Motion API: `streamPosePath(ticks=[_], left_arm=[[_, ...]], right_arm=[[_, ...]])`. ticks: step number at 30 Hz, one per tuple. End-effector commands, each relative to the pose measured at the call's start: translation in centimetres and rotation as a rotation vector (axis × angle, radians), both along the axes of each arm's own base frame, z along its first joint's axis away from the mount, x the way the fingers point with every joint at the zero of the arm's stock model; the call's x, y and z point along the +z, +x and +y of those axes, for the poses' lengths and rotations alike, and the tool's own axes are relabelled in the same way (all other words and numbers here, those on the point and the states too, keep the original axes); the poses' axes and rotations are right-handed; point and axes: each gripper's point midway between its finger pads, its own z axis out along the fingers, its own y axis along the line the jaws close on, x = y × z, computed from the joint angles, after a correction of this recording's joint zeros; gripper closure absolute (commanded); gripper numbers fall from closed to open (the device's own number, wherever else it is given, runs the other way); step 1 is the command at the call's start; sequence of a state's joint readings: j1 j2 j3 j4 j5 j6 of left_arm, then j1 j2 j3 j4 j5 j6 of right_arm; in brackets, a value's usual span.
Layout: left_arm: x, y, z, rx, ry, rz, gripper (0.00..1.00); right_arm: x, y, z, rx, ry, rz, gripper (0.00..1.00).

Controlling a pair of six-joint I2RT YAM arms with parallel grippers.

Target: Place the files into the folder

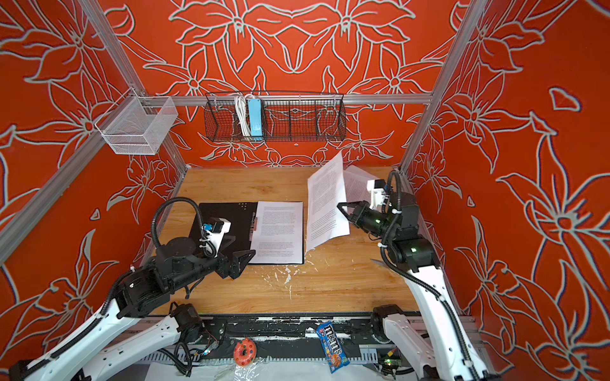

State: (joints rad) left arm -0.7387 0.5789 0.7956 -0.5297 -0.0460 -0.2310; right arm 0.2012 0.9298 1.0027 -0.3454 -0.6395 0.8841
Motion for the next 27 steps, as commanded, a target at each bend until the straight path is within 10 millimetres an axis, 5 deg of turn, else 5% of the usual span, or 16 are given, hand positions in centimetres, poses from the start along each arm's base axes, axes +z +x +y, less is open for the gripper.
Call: streamPosePath(ticks=[1, 10, 19, 23, 27], left_arm=[[0.4, 0.9, 1.5, 0.089, 0.015, -0.047, 0.02], [0.0, 1.0, 1.9, 0.099, 0.031, -0.05, 0.02], [-1.1, 1.3, 1.1, 0.07, 0.034, 0.002, 0.02], [-1.3, 1.4, 0.8, 0.06, 0.024, 0.012, 0.02], [-1.3, 1.6, 0.9, 0.062, 0.012, 0.024, 0.02]], right_arm=[[0.3, 2.4, 2.6, -0.003, -0.013, -0.026, 1.0], [0.3, 5.1, 12.5, 0.163, -0.031, -0.048, 1.0], [1.3, 8.1, 15.4, 0.2, 0.015, -0.079, 1.0], [-2.7, 9.0, 14.1, 0.12, -0.026, -0.018, 1.0], [-9.8, 9.4, 12.0, 0.022, -0.103, 0.093, 1.0]])
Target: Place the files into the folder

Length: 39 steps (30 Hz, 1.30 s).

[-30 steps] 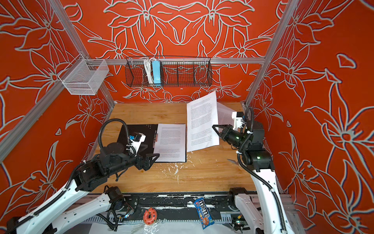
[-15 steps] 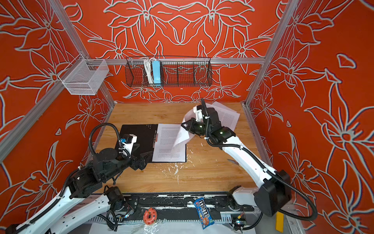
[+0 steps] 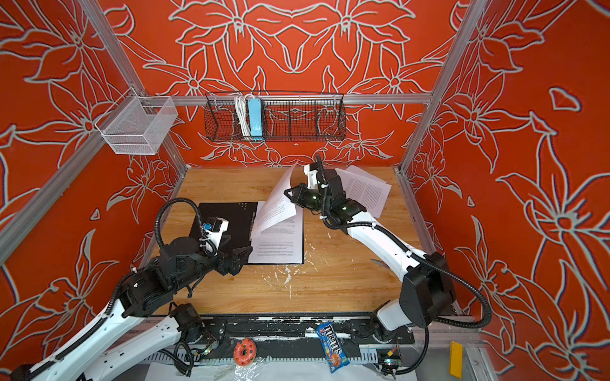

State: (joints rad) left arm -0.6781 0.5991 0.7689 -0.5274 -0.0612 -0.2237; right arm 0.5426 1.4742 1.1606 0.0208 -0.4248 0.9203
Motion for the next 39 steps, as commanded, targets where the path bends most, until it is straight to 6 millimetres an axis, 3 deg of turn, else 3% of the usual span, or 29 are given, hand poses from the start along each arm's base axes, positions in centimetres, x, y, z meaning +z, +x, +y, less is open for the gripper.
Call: streamPosePath(ticks=[1, 6, 9, 13, 18, 27, 39], left_arm=[[0.3, 0.2, -0.3, -0.009, -0.032, 0.001, 0.02], [0.1, 0.3, -0.1, -0.007, -0.054, 0.026, 0.02], [0.1, 0.2, -0.2, -0.016, -0.064, 0.029, 0.02], [-0.3, 0.6, -0.5, -0.02, -0.086, 0.055, 0.02], [-0.8, 1.0, -0.8, -0.03, -0.086, 0.099, 0.02], [-0.7, 1.2, -0.7, -0.029, -0.111, 0.1, 0.02], [-0.8, 1.3, -0.9, -0.039, -0.125, 0.116, 0.02]], right_arm=[[-6.5, 0.8, -2.5, -0.136, -0.087, 0.102, 1.0], [-15.3, -0.6, -4.4, -0.205, -0.198, 0.232, 1.0], [-18.4, -1.8, -3.8, -0.201, -0.242, 0.271, 1.0], [-20.4, -3.0, -2.0, -0.184, -0.285, 0.287, 1.0], [-20.7, -3.0, -1.2, -0.19, -0.287, 0.281, 1.0], [-20.0, -2.8, -2.1, -0.243, -0.293, 0.257, 1.0], [-19.4, -1.9, -0.6, -0.237, -0.281, 0.253, 1.0]])
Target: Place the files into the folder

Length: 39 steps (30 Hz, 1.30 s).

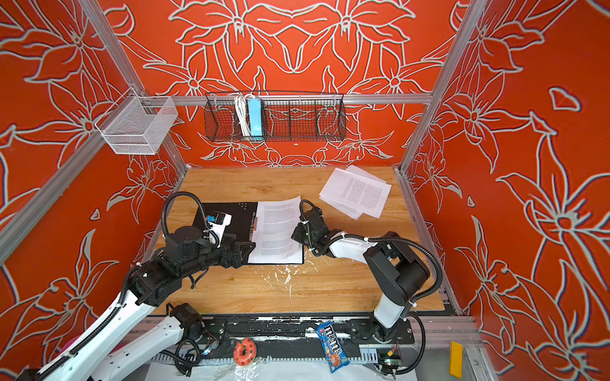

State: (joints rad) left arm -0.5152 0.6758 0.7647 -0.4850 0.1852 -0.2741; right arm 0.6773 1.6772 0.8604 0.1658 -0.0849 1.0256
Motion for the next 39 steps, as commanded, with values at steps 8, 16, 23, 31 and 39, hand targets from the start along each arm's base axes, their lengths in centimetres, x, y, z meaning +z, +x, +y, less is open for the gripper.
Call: streamPosePath(ticks=[8, 16, 23, 31, 39], left_arm=[[0.3, 0.0, -0.1, -0.005, -0.024, -0.005, 0.02], [0.3, 0.0, -0.1, -0.005, -0.026, -0.004, 0.02], [0.2, 0.1, -0.1, -0.006, -0.027, -0.003, 0.02], [0.3, 0.1, 0.0, -0.003, -0.03, -0.004, 0.02], [0.4, 0.1, 0.0, -0.005, -0.035, -0.003, 0.02]], right_arm=[[0.3, 0.5, 1.4, -0.021, 0.017, -0.001, 1.0], [0.2, 0.3, 2.0, -0.007, 0.022, 0.006, 1.0], [0.3, 0.2, 2.1, -0.003, 0.023, 0.005, 1.0], [0.4, 0.1, 2.2, 0.009, 0.023, 0.004, 0.91], [0.7, -0.1, 2.3, 0.012, 0.014, -0.001, 0.76]])
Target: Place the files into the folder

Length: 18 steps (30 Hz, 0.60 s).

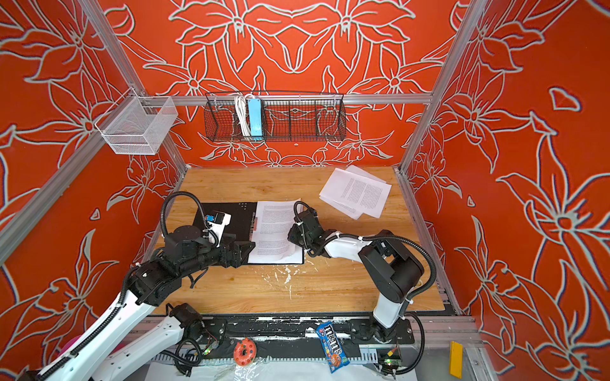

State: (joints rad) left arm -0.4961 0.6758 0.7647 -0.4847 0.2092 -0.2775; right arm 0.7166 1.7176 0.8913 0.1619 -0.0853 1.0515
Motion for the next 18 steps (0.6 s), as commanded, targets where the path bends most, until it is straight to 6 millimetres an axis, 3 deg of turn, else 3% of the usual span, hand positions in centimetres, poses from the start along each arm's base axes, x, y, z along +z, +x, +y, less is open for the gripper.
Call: streamPosePath(ticks=[1, 7, 14, 18], left_arm=[[0.3, 0.1, -0.1, -0.004, -0.022, -0.01, 0.02], [0.3, 0.1, -0.1, -0.003, -0.023, -0.009, 0.02], [0.3, 0.1, -0.1, -0.004, -0.026, -0.007, 0.02], [0.3, 0.2, -0.1, -0.002, -0.027, -0.007, 0.02]], right_arm=[[1.4, 0.5, 0.5, -0.007, 0.007, -0.025, 0.76], [1.2, 0.4, 0.3, -0.009, -0.016, -0.018, 0.64], [1.0, 0.3, -0.4, 0.0, -0.081, -0.015, 0.38], [1.1, 0.3, -1.1, 0.013, -0.148, -0.025, 0.27]])
